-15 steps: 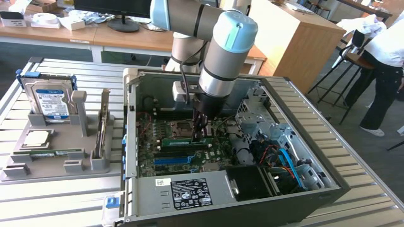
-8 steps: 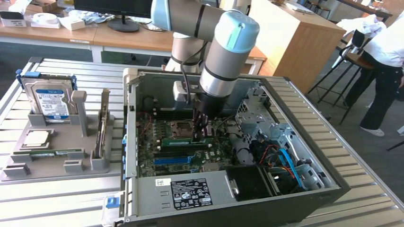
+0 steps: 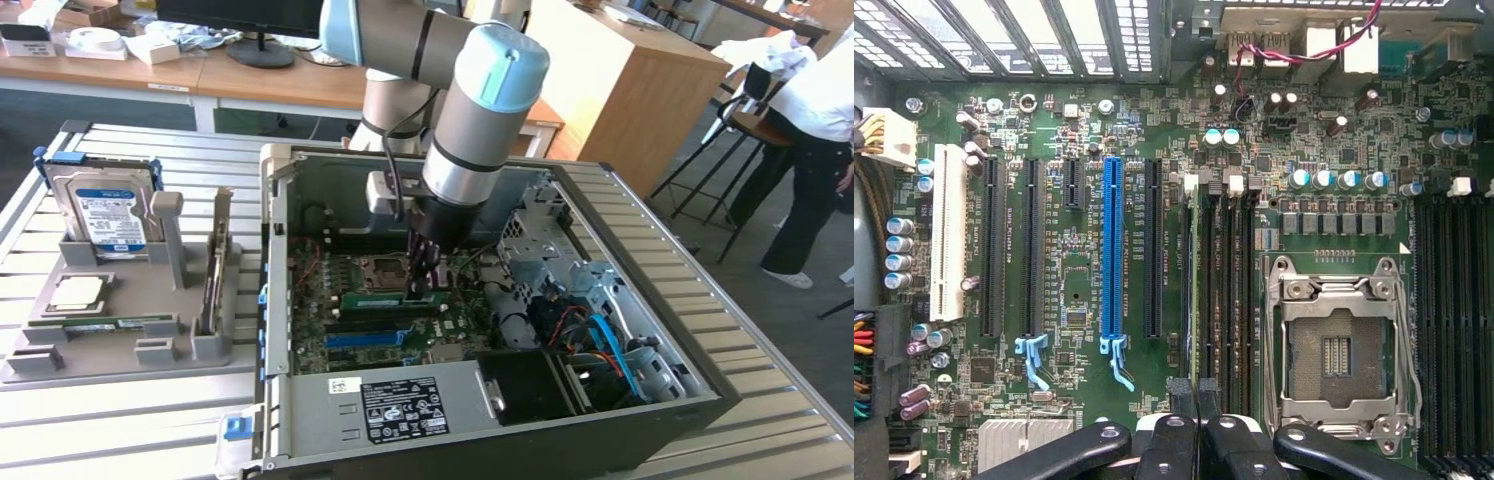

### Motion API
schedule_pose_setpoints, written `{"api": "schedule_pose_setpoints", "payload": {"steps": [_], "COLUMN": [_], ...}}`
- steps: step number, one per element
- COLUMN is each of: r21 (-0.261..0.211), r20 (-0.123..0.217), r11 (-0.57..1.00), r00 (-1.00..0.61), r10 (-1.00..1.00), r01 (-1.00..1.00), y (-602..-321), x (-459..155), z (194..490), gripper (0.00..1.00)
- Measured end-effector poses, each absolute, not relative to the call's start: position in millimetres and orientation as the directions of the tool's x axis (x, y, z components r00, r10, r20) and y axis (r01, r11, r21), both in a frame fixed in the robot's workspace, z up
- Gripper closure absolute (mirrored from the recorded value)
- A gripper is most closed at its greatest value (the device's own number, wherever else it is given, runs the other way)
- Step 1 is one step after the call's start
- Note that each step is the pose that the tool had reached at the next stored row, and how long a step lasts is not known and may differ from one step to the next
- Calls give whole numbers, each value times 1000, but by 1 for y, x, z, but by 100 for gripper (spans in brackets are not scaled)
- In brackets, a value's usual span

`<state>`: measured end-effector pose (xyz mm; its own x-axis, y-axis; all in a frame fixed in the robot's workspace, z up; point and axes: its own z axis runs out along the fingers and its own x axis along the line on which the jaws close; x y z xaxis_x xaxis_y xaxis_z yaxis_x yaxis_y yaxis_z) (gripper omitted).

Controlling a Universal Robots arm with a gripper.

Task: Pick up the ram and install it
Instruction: 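Insert the ram into the slot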

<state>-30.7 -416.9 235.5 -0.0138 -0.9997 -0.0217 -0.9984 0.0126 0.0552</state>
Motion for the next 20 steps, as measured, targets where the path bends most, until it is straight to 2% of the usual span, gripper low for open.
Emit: {"api": "schedule_pose_setpoints", "payload": {"steps": [20], "r21": [55], "r20": [-22], "r11": [13], "r00": [-14], "r10": [-1000], "r01": [-998], "y": [-417], "x": [-29], "z": [233], "gripper": [89]}}
